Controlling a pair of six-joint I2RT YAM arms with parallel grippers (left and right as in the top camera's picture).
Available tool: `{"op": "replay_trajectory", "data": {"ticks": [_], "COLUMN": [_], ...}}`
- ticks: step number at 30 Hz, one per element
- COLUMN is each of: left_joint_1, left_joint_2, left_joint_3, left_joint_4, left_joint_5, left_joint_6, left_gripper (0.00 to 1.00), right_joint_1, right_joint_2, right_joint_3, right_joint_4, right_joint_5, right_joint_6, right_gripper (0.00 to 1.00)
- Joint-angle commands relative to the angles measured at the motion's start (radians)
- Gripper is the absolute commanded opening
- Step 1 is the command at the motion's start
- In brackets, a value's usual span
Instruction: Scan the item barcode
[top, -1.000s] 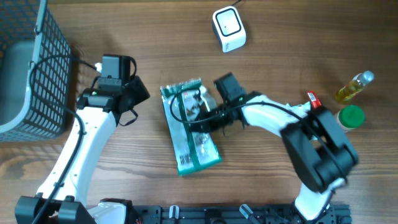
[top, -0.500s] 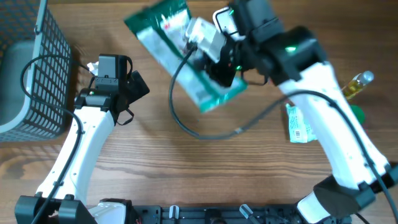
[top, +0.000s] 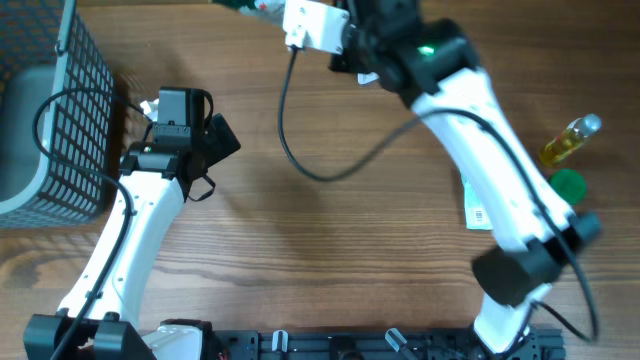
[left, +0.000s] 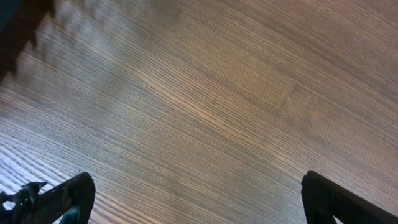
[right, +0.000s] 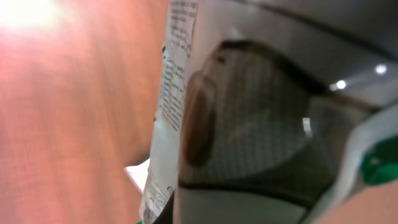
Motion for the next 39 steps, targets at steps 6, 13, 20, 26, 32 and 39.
{"op": "replay_trajectory", "data": {"ticks": [6, 13, 20, 26, 32, 39], "left_joint_1": [0.005, 0.005, 0.005, 0.005, 0.005, 0.005], "left_joint_2": [0.005, 0.005, 0.005, 0.005, 0.005, 0.005], "left_joint_3": [0.006, 0.006, 0.006, 0.006, 0.006, 0.006], "left_joint_4": [0.0, 0.0, 0.0, 0.0, 0.0, 0.0], "left_joint_5": [-0.019, -0.019, -0.019, -0.019, -0.019, -0.019], "left_joint_6": [0.005, 0.005, 0.005, 0.005, 0.005, 0.005], "left_gripper": [1.0, 1.0, 1.0, 1.0, 1.0, 1.0], "right_joint_1": [-0.05, -0.071, -0.071, -0.062, -0.043, -0.034], "right_joint_2": [0.227, 0.344, 0.443, 0.473, 0.473, 0.436], "right_joint_3": [0.006, 0.006, 0.006, 0.006, 0.006, 0.006], "right_joint_4": [0.384, 0.574, 0.692, 0.668, 0.631, 0.584], "right_joint_5": [0.242, 0.264, 0.293, 0.276, 0.274, 0.267], "right_joint_6": [-0.076, -0.076, -0.076, -0.022, -0.003, 0.026], "right_gripper": [0.04, 0.04, 0.04, 0.04, 0.04, 0.04]}}
